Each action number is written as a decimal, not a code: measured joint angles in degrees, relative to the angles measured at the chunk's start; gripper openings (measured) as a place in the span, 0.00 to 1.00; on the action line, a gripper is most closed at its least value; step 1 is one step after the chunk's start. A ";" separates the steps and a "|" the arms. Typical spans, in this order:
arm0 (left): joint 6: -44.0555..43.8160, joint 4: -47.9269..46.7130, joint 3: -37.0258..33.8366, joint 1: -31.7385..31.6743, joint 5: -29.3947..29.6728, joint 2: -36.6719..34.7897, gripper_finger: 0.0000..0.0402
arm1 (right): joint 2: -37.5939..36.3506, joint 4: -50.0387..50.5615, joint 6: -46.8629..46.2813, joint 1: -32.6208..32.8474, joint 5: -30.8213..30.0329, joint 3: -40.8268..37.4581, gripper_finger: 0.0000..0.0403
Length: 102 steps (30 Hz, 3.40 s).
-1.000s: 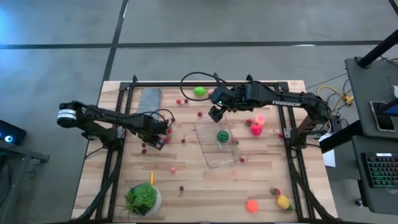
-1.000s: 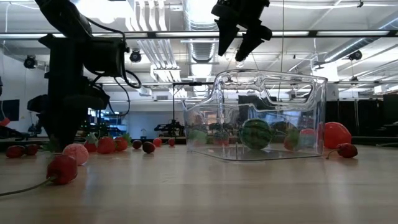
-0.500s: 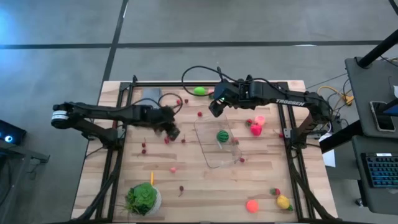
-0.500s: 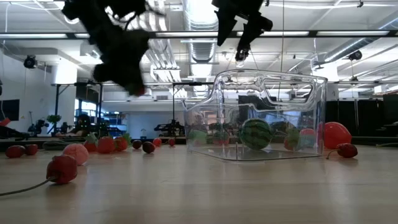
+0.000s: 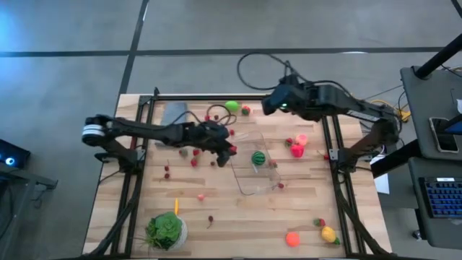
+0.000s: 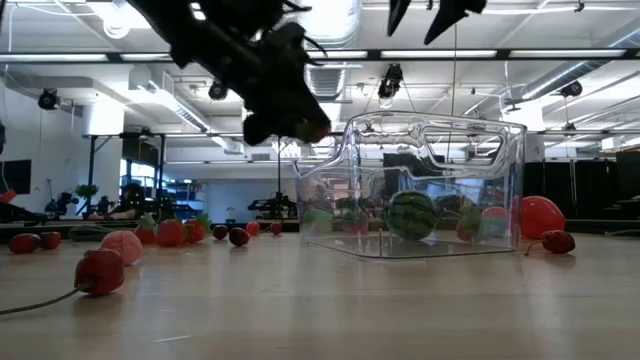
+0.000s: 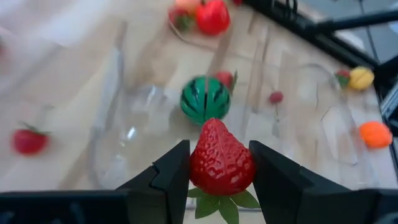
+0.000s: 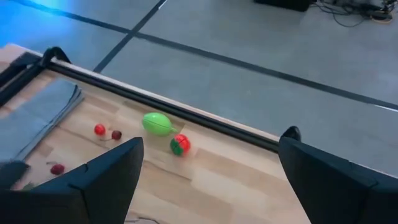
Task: Pick and placing Produce into tupperware
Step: Put the red strawberry into the transparent bin, then put the red tomato into the transparent bin
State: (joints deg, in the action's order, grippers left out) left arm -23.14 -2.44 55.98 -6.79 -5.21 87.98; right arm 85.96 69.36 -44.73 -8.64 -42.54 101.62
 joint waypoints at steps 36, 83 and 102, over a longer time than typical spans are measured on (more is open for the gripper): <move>-3.81 -39.43 5.40 -1.36 14.56 -12.74 0.80 | -3.34 20.59 -24.68 2.77 15.01 -18.68 0.91; -17.03 -36.59 -6.62 -1.29 17.54 -32.01 0.80 | 14.68 -21.69 -40.32 -47.51 24.51 -35.67 0.91; -16.52 -36.59 -6.64 -1.38 20.82 -31.75 0.80 | 17.26 -14.72 -41.24 -51.70 22.96 -35.75 0.91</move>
State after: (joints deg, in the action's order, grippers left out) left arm -39.65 -39.03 49.34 -8.16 15.62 56.23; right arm 103.22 54.64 -85.97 -60.35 -19.57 65.88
